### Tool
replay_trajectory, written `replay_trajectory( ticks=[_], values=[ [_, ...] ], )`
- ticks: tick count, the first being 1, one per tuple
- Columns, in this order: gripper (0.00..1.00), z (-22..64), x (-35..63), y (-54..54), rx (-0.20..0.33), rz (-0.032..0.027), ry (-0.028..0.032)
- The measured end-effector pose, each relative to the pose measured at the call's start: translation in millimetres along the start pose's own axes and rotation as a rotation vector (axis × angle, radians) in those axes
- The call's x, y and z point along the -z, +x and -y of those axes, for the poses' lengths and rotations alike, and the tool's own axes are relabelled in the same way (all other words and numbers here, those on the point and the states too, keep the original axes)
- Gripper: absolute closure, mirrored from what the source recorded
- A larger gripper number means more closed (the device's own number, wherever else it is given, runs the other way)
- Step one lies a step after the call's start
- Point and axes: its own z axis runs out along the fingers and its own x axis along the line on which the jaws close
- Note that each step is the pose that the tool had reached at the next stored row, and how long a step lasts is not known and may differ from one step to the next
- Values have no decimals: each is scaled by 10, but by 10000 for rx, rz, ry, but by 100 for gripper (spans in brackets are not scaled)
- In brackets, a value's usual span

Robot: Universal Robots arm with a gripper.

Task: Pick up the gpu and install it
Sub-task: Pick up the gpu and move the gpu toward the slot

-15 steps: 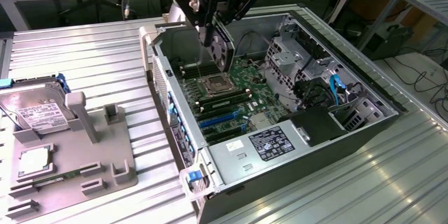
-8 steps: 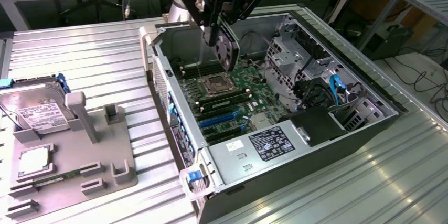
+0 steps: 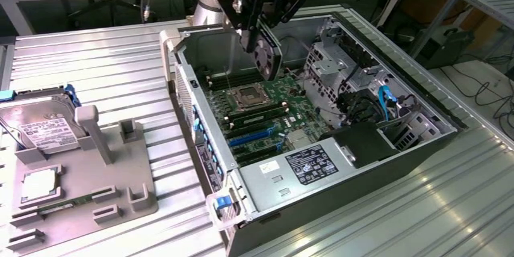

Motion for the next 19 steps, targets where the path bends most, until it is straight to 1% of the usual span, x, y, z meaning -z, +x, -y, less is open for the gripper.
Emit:
replay_trajectory(
  ticks=[11,19],
  values=[
    [72,2,-27,-138,-277,20,1],
    [72,-8,-55,-345,-274,20,2]
  ],
)
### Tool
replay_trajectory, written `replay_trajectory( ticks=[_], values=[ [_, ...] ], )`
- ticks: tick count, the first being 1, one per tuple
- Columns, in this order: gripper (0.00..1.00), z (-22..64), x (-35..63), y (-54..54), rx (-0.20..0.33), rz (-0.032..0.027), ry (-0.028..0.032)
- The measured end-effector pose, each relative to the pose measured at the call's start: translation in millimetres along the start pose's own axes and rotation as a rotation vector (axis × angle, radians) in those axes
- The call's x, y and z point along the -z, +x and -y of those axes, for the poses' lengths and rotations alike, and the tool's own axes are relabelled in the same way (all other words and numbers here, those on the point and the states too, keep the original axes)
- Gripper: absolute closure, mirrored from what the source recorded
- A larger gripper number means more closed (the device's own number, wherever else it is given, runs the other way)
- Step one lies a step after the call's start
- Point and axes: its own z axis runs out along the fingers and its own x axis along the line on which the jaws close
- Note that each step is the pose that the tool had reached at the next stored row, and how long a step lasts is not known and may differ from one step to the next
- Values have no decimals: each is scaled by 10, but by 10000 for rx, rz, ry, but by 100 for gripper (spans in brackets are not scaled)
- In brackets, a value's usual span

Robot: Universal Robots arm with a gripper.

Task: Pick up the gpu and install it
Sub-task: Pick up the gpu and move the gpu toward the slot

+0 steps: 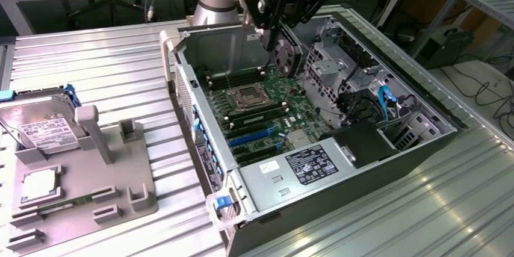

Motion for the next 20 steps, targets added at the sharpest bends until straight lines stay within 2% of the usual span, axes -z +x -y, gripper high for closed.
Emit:
replay_trajectory(
  ticks=[5,13,20],
  values=[
    [72,-27,-18,-131,0,0,0],
    [72,-171,-37,-236,12,-1,0],
    [72,-209,-63,-457,11,0,0]
  ],
)
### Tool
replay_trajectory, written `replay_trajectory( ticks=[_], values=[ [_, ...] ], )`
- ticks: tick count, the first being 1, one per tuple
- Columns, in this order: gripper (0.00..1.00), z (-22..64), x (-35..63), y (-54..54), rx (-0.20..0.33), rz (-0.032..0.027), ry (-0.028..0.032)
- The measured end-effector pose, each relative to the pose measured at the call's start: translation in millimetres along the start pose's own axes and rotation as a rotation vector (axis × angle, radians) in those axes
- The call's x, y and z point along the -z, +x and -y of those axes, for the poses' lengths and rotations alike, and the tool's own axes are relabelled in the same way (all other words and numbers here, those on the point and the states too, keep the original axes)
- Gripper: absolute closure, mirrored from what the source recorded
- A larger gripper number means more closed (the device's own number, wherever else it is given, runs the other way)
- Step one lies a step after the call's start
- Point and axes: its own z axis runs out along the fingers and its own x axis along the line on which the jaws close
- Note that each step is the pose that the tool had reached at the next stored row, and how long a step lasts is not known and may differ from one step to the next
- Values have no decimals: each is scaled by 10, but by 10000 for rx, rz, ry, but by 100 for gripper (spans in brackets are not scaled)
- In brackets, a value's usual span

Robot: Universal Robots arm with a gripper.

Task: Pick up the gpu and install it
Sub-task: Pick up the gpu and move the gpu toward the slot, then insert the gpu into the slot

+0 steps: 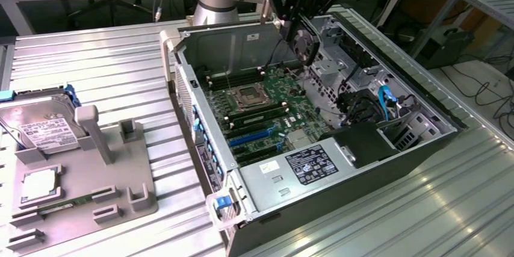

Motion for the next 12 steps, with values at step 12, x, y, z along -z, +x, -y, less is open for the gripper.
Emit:
replay_trajectory(
  ticks=[12],
  values=[
    [72,0,-6,-18,-1,4,1]
  ],
)
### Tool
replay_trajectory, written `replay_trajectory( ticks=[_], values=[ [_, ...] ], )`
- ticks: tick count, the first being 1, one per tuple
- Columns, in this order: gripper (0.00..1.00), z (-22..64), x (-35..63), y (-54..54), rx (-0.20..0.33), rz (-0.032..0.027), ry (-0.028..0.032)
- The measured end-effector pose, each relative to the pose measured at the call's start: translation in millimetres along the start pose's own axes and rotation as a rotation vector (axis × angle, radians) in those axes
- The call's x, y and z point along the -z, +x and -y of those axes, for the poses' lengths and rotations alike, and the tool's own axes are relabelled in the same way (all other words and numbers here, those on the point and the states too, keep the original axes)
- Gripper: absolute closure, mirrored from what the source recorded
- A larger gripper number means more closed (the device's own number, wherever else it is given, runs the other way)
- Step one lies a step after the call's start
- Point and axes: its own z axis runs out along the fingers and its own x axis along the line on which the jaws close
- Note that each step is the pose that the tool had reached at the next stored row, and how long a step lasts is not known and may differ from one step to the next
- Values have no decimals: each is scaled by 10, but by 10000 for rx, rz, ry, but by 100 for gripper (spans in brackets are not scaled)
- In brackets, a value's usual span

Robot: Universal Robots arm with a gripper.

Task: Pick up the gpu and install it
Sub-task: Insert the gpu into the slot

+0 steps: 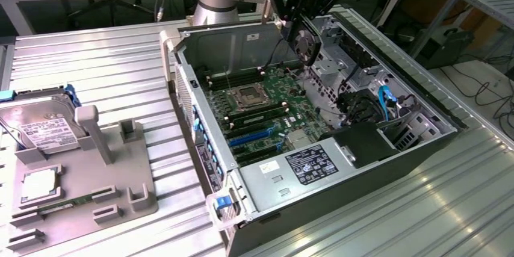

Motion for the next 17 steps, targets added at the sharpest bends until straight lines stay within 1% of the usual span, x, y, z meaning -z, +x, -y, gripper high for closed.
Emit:
replay_trajectory(
  ticks=[6,17],
  values=[
    [72,0,0,0,57,-2,0],
    [72,0,0,0,1047,-45,-7]
  ],
)
